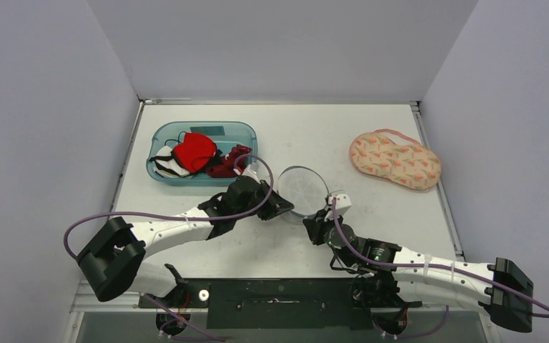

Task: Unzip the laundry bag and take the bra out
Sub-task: Unzip the laundry bag at the center of the board.

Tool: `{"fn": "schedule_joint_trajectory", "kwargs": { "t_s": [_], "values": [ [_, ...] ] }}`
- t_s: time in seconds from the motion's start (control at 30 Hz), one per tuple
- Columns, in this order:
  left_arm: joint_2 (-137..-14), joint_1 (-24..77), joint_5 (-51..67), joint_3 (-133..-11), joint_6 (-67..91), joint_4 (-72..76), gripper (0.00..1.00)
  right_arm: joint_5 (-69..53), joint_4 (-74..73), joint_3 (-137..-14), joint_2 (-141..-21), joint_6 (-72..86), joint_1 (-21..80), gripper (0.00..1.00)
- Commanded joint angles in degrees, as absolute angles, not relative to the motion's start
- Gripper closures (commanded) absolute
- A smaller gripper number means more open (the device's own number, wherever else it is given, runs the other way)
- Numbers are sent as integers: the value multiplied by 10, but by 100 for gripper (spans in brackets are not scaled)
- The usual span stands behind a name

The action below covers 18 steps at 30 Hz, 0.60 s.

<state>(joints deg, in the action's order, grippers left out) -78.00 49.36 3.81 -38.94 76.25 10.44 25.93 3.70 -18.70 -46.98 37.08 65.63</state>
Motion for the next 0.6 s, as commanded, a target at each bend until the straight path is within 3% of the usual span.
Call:
{"fn": "schedule_joint_trajectory", "kwargs": {
  "t_s": [0.0, 0.2, 0.57],
  "values": [
    [-760, 477, 62, -392, 745, 147, 100, 312, 4, -207, -455, 382, 653, 95],
    [-757, 457, 91, -388, 732, 146, 100, 336, -39, -203, -427, 397, 630, 95],
    [-752, 412, 130, -424, 636, 54, 100, 261, -24, -190, -378, 338, 574, 95]
  ]
}}
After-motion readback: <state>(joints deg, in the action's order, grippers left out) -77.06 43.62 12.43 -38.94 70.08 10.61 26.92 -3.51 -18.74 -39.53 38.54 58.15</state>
